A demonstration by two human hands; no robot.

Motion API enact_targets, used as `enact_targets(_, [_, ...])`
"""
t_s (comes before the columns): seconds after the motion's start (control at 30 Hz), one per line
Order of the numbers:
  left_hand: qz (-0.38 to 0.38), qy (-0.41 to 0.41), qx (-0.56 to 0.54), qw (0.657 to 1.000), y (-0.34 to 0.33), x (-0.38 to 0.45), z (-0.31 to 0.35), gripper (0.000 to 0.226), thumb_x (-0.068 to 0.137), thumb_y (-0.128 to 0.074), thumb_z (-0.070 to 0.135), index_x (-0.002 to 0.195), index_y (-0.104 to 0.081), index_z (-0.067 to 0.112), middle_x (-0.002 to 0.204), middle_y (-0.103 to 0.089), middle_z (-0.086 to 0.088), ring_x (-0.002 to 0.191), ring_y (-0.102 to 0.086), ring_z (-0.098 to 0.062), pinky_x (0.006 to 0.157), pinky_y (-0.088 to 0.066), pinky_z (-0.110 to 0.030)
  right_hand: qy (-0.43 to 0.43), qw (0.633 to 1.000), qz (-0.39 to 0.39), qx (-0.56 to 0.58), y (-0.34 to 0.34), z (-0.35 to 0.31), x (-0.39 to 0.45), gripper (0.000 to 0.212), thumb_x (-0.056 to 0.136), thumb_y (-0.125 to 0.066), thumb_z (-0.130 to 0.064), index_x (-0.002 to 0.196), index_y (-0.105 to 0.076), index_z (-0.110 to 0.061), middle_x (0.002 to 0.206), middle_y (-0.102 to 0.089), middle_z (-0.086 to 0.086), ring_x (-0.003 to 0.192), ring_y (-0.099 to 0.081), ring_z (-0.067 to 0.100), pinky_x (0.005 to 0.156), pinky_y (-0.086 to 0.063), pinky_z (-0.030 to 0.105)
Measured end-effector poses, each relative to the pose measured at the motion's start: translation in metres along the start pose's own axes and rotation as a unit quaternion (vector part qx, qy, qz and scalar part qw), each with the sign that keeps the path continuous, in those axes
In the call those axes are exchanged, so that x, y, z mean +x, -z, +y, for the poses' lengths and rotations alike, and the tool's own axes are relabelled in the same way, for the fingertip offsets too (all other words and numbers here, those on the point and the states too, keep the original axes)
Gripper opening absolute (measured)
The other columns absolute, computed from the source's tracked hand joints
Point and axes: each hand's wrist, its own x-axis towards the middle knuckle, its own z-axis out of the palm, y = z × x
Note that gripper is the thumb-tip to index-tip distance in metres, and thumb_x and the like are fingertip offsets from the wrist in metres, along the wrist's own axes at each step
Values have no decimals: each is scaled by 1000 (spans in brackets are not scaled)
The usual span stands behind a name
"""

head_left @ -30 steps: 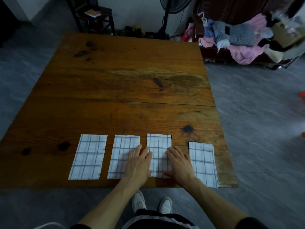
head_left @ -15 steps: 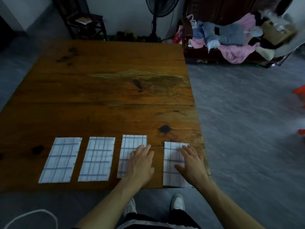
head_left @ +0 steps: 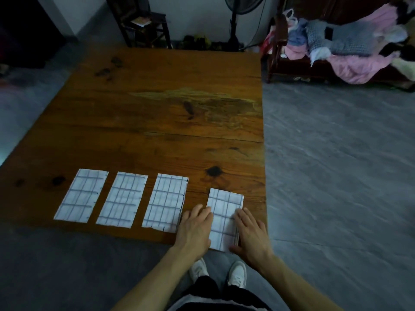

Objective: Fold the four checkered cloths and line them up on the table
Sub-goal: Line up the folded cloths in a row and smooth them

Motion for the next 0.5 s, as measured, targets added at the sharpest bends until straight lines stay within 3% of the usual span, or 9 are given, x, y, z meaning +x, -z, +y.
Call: enact_targets(0.5, [-5, 13, -3, 1000, -6, 16, -18, 74, 89, -67, 35, 151, -29, 21, 165, -12, -2, 151, -4, -27, 120, -12, -48, -31, 999, -31, -31, 8, -6, 27, 98, 80, -73, -49, 154, -13, -23, 164, 0, 7, 151, 7, 28, 120, -11, 43])
